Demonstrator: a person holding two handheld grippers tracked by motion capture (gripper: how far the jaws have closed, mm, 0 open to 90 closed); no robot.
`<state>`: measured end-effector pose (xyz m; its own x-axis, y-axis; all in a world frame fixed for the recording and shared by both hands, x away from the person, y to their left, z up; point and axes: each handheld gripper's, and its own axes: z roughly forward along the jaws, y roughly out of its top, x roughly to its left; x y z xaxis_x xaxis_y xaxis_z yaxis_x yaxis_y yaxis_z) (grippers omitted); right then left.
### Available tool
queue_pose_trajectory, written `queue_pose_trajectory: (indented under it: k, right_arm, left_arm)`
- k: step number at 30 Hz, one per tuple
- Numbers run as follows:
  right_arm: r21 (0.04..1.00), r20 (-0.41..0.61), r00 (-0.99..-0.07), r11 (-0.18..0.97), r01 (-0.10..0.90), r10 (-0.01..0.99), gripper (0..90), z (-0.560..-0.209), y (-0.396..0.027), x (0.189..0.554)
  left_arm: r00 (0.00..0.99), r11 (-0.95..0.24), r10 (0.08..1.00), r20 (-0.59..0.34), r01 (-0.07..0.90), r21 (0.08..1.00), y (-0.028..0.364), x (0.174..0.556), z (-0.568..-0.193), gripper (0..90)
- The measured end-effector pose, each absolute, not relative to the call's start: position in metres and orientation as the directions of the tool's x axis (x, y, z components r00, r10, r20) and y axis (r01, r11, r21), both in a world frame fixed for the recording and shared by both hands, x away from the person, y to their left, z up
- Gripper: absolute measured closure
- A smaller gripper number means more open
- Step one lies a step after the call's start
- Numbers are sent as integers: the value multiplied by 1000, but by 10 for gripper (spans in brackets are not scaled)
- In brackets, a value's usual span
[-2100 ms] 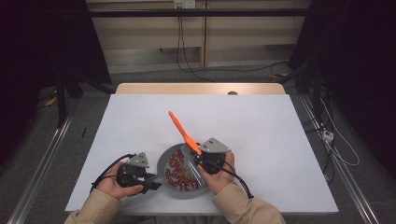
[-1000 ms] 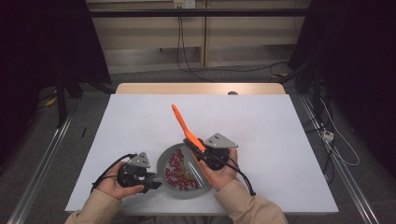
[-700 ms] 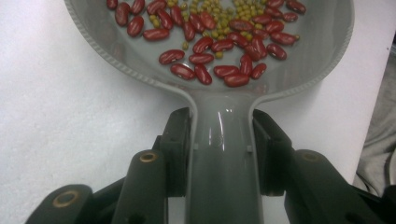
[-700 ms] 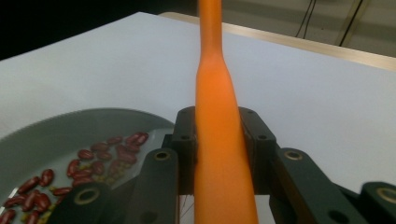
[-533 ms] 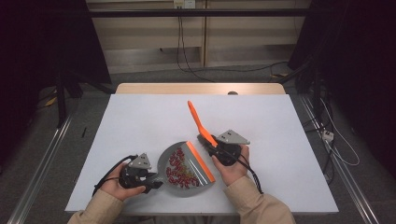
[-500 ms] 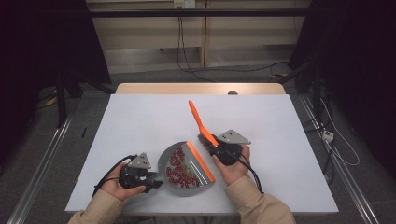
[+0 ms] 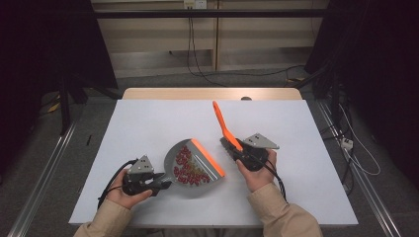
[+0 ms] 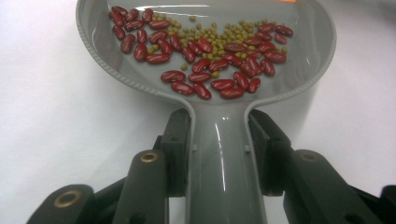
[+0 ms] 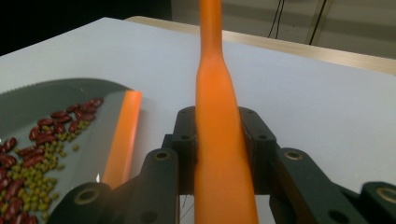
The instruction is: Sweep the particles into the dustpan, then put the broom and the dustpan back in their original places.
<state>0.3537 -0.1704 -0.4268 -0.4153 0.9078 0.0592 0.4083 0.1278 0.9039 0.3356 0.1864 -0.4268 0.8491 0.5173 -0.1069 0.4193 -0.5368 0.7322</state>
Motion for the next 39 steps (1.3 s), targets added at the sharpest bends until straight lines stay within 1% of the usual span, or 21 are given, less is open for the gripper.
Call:
queue_pose_trajectory:
  k: [3,4,15,20,27,39]
  right_arm:
    - [904,49,-406,132,407,913,713,-427,-176,354]
    - [903,49,-407,134,408,912,713,-427,-177,355]
    - [905,47,-387,124,406,921,713,-425,-192,353]
    - [906,60,-372,106,409,926,713,-424,-200,353]
    - [904,49,-356,110,414,933,714,-425,-210,352]
    - [902,40,-309,99,421,950,713,-425,-233,351]
  left_arm:
    - [832,-499,545,-109,425,756,190,337,-424,629]
    - [826,-492,556,-96,420,763,191,338,-424,629]
    - [750,-410,658,-74,439,799,200,349,-421,629]
    - [703,-386,708,-76,475,791,203,354,-423,629]
    - [632,-340,770,-85,520,784,208,363,-427,628]
    - [554,-312,829,-76,570,760,211,375,-436,629]
